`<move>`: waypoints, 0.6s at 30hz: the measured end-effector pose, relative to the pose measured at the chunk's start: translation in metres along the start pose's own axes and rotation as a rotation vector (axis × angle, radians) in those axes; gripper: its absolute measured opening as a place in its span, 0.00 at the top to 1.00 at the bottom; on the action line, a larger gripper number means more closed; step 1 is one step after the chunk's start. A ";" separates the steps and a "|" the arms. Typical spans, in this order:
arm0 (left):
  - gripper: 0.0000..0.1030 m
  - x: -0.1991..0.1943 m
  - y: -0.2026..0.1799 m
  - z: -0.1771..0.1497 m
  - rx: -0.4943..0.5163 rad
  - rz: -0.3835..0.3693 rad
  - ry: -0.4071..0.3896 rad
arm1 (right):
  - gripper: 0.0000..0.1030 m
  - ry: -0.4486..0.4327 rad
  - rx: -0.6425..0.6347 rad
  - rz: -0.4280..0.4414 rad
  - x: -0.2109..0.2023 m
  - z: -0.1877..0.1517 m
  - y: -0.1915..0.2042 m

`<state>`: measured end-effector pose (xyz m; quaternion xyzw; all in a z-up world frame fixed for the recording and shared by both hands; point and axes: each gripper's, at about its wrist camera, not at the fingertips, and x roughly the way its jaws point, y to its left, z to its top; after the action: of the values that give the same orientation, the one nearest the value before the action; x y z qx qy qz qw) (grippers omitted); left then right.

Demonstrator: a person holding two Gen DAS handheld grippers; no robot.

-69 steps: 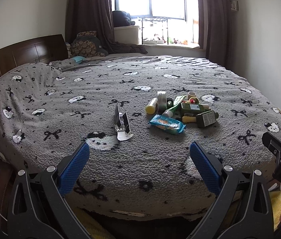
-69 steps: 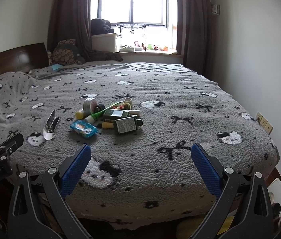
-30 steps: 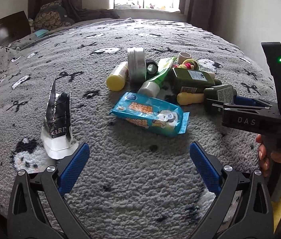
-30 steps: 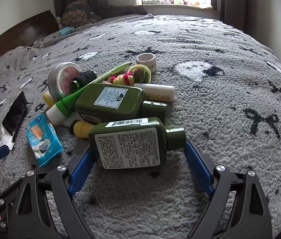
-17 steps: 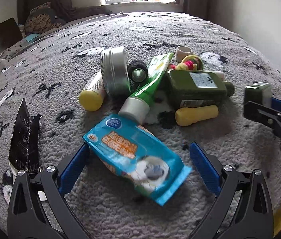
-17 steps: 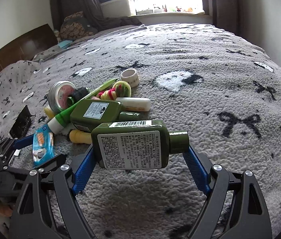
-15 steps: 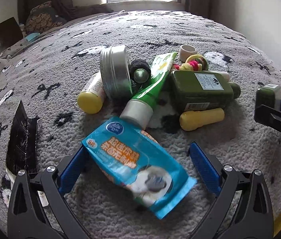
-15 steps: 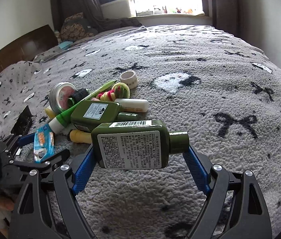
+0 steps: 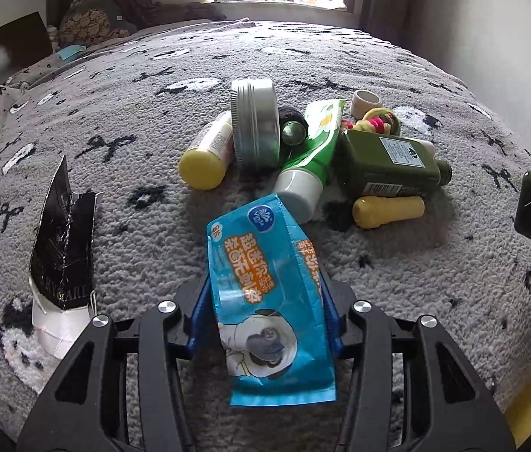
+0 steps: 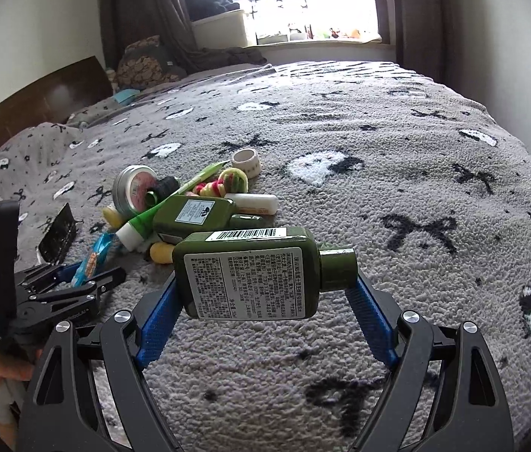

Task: Collect trash
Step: 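Grasp the dark green bottle with the right tool while the left tool grasps the blue wipe packet, then carry the blue packet down to the bin with the left tool and release it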

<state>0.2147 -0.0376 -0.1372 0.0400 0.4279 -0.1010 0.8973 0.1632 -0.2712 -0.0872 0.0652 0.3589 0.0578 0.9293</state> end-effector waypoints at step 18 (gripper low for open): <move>0.67 -0.138 -0.015 -0.044 0.023 -0.048 -0.174 | 0.18 -0.161 -0.078 0.003 -0.122 -0.028 0.047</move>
<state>0.0937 -0.0250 -0.0578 0.0310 0.3481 -0.1306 0.9278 0.0511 -0.2411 -0.0196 0.0338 0.2805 0.0679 0.9569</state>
